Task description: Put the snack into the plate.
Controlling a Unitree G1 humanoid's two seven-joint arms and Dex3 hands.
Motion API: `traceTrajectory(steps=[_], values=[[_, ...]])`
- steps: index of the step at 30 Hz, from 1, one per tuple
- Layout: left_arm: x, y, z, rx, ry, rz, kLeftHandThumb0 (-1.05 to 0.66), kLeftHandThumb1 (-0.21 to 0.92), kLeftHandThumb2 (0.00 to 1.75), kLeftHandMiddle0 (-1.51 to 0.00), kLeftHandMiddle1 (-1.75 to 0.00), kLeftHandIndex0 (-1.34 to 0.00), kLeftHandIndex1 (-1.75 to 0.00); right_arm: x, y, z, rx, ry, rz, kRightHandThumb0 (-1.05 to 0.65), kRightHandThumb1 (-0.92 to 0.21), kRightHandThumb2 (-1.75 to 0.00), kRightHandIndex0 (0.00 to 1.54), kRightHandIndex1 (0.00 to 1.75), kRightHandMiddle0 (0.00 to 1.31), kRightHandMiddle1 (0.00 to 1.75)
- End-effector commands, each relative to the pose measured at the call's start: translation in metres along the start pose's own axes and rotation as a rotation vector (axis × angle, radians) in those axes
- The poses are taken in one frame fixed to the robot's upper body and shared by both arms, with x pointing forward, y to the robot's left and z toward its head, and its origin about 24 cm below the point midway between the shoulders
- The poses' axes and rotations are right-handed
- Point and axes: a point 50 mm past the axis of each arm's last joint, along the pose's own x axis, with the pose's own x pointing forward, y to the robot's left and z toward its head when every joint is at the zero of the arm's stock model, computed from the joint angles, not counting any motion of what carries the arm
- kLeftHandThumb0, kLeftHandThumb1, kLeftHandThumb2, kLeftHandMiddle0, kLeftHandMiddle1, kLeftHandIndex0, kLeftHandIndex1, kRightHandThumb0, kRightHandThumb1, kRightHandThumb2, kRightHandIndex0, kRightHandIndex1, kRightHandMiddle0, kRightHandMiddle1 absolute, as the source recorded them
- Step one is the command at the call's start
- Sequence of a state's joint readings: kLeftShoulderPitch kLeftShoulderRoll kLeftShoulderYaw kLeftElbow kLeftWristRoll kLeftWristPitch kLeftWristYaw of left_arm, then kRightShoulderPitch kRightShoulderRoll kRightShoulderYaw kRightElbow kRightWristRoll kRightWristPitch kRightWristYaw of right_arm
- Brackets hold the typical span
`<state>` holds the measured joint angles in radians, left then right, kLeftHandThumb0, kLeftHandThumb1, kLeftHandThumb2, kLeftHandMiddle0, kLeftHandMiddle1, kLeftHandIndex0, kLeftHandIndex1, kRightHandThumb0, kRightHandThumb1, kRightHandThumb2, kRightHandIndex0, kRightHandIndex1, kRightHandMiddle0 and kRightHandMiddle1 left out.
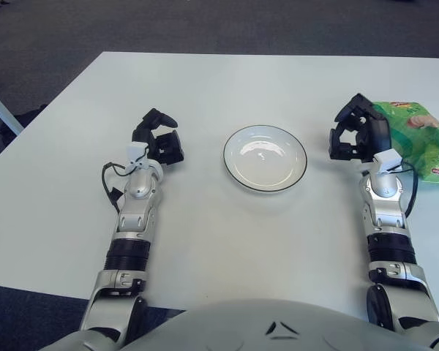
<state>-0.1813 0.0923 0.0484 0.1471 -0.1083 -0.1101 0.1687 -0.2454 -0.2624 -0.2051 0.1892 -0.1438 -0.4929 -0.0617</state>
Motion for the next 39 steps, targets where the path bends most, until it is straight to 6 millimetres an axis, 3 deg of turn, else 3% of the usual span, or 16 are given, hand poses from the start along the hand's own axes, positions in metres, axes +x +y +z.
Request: traceTrajectory(steps=[1, 14, 23, 25, 29, 32, 39], values=[[-0.033, -0.001, -0.044, -0.017, 0.185, 0.017, -0.51, 0.24, 1.41, -1.38, -1.75, -0.68, -1.75, 0.002, -0.01, 0.006, -0.1, -0.051, -0.028, -0.01, -0.25, -1.41, 0.68, 1.73, 0.42, 1.74], [-0.032, -0.002, -0.045, -0.031, 0.184, 0.0, -0.51, 0.25, 1.41, -1.38, -1.75, -0.67, -1.75, 0.017, -0.033, 0.031, -0.358, -0.161, -0.016, -0.01, -0.35, -1.25, 0.61, 1.63, 0.4, 1.75], [-0.032, -0.002, -0.046, -0.027, 0.18, 0.001, -0.51, 0.25, 1.4, -1.38, -1.75, -0.67, -1.75, 0.031, -0.054, 0.018, -0.623, -0.179, -0.015, -0.01, -0.48, -1.1, 0.52, 1.65, 0.28, 1.75], [-0.032, -0.002, -0.046, -0.024, 0.179, 0.002, -0.51, 0.25, 1.41, -1.38, -1.75, -0.67, -1.75, 0.031, -0.057, 0.017, -0.695, -0.206, -0.011, -0.19, -0.59, -0.96, 0.45, 1.64, 0.3, 1.75], [-0.032, -0.002, -0.046, -0.022, 0.175, 0.005, -0.51, 0.24, 1.41, -1.38, -1.75, -0.68, -1.75, 0.032, -0.067, 0.017, -0.806, -0.239, 0.012, -0.33, -0.81, -0.66, 0.34, 1.4, 0.24, 1.75], [-0.032, -0.002, -0.046, -0.023, 0.176, 0.004, -0.51, 0.24, 1.41, -1.38, -1.75, -0.68, -1.75, 0.032, -0.072, 0.016, -0.86, -0.248, 0.032, -0.62, -0.81, -0.73, 0.27, 1.31, 0.1, 1.56], [-0.032, -0.001, -0.047, -0.023, 0.178, 0.005, -0.51, 0.24, 1.41, -1.38, -1.75, -0.68, -1.75, 0.032, -0.081, 0.017, -0.93, -0.223, 0.055, -0.8, -0.81, -0.74, 0.16, 1.14, 0.01, 1.37]])
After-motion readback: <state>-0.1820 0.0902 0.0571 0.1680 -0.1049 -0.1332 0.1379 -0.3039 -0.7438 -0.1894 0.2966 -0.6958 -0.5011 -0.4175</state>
